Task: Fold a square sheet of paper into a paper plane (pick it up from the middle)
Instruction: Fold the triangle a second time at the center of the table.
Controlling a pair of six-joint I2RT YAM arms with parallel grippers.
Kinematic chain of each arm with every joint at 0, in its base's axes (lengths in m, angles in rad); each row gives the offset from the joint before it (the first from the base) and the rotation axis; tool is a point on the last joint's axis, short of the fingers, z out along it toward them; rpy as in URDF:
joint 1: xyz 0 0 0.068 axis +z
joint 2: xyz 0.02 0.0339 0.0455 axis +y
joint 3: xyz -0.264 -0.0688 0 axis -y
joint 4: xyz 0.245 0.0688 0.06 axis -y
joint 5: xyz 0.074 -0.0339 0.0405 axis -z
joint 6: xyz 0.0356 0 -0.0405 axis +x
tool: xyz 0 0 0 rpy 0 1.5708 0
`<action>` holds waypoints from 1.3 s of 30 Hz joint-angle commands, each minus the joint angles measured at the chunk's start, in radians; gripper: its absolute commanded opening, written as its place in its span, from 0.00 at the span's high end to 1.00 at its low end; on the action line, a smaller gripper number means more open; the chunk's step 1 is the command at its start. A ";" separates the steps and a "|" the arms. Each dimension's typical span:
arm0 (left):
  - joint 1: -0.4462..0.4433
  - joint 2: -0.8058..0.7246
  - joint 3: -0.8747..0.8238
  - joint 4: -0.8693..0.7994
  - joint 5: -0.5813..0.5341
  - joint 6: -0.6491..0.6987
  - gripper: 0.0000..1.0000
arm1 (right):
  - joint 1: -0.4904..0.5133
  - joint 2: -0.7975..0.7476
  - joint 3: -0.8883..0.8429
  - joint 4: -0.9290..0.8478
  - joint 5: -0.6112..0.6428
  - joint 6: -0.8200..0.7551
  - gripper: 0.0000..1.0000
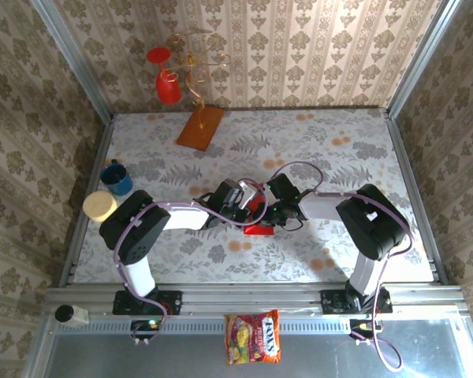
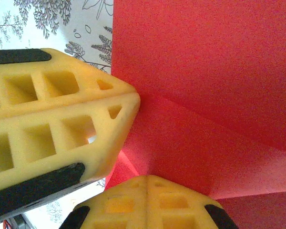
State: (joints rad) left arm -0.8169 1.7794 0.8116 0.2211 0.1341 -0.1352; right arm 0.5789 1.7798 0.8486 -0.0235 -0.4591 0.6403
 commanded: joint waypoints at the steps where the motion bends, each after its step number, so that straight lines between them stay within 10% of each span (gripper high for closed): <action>1: 0.005 0.032 -0.032 -0.061 -0.008 -0.010 1.00 | 0.004 -0.007 -0.016 -0.031 0.020 0.002 1.00; 39: 0.018 -0.073 -0.017 -0.066 -0.002 -0.056 0.99 | -0.108 0.054 0.017 -0.089 0.068 -0.070 1.00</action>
State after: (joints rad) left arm -0.8143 1.7630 0.8051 0.2096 0.1352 -0.1577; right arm 0.4789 1.8072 0.9047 -0.0814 -0.4446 0.5797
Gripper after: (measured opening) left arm 0.050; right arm 0.042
